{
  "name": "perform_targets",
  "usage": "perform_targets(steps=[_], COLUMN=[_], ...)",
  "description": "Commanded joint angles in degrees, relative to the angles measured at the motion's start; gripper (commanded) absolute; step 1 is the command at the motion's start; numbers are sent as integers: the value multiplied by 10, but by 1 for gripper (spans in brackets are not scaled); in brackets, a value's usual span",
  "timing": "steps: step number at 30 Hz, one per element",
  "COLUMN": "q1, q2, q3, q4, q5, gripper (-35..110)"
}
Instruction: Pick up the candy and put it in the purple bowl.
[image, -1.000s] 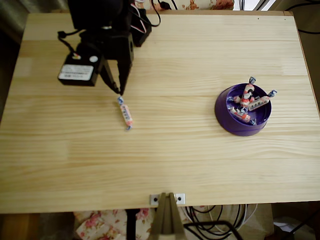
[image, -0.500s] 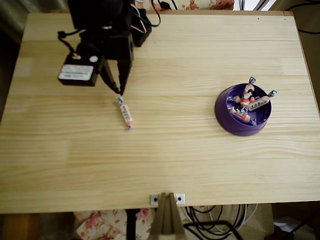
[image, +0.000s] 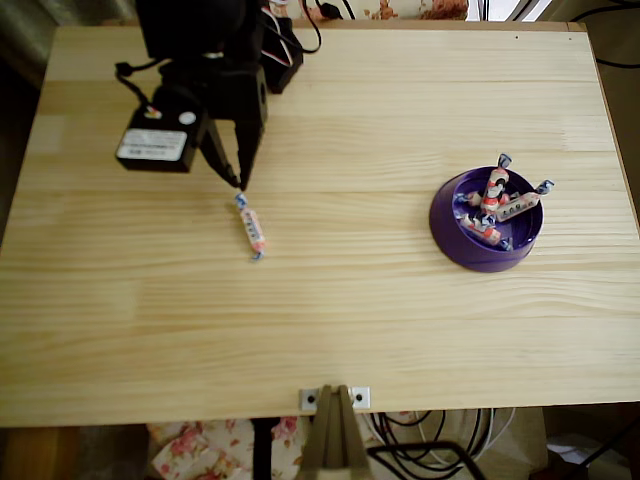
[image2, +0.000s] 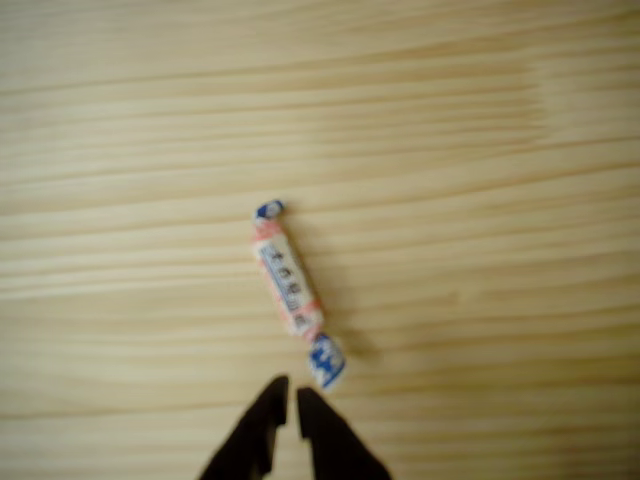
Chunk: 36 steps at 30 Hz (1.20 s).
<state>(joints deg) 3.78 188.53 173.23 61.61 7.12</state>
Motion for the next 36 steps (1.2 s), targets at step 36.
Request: perform_targets(steps=[36], q1=[-81], q2=[5], q3=[-120], q4=[5], q5=[5], gripper=[-1])
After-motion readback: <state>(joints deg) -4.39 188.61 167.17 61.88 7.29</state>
